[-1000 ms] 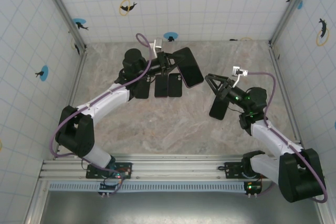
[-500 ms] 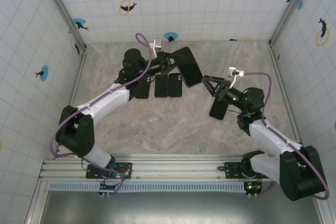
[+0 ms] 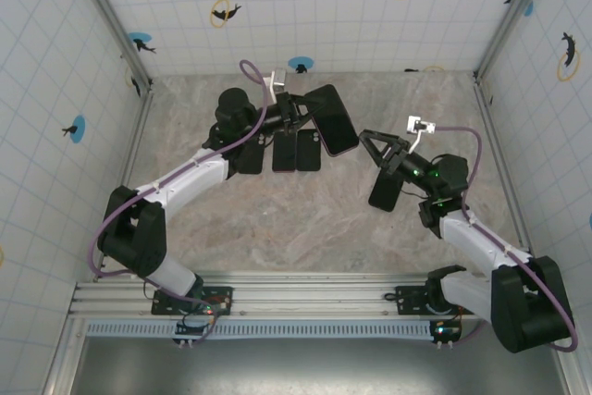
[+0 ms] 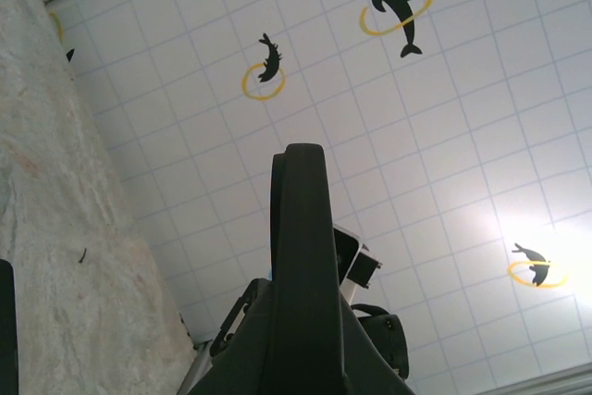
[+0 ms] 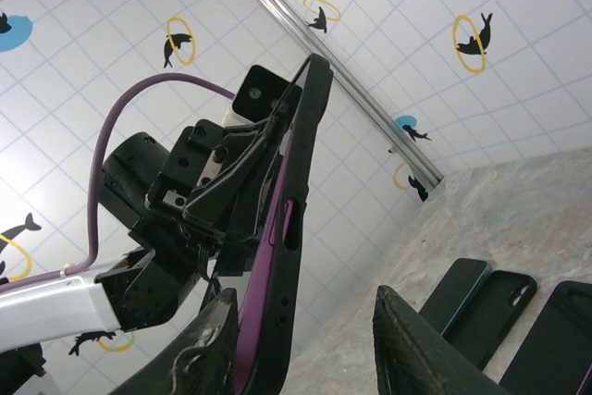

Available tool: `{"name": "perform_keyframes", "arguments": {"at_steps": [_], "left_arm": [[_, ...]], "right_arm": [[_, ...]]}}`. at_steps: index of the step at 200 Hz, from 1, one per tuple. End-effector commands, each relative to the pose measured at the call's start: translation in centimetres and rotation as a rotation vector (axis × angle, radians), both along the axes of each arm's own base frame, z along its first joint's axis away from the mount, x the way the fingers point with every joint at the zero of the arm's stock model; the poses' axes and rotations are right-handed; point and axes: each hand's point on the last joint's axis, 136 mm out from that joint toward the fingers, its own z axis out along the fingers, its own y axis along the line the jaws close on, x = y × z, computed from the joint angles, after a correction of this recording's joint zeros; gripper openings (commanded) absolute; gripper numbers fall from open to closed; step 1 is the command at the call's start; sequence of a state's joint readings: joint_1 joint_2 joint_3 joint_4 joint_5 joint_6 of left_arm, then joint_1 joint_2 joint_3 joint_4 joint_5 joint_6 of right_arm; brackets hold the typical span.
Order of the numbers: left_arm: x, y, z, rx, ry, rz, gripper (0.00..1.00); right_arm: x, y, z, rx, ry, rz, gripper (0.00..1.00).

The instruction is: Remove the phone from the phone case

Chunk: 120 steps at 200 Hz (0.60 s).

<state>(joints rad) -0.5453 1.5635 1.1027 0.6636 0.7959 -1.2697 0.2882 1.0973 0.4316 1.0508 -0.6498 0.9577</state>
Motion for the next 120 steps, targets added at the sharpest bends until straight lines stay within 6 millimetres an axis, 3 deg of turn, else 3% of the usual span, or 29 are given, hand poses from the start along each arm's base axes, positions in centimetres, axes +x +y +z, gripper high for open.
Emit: {"name": "perform_keyframes", "arguments": {"at_steps": [1, 57, 120], "left_arm": [[-1.2, 0.2, 3.3, -0.069, -0.084, -0.023, 0.00], [-1.3, 0.2, 3.6, -0.084, -0.083, -0.027, 0.00], [-0.4, 0.0, 3.3, -0.096, -0.059, -0.002, 0.00]], "right_arm": [[-0.3, 0.3, -0.4, -0.012, -0.011, 0.016, 0.41], [-0.1, 1.1, -1.8, -0.063, 0.024, 0.038, 0.40], [-0.7, 1.8, -0.5, 0.018, 0.033, 0.079, 0.41]]}}
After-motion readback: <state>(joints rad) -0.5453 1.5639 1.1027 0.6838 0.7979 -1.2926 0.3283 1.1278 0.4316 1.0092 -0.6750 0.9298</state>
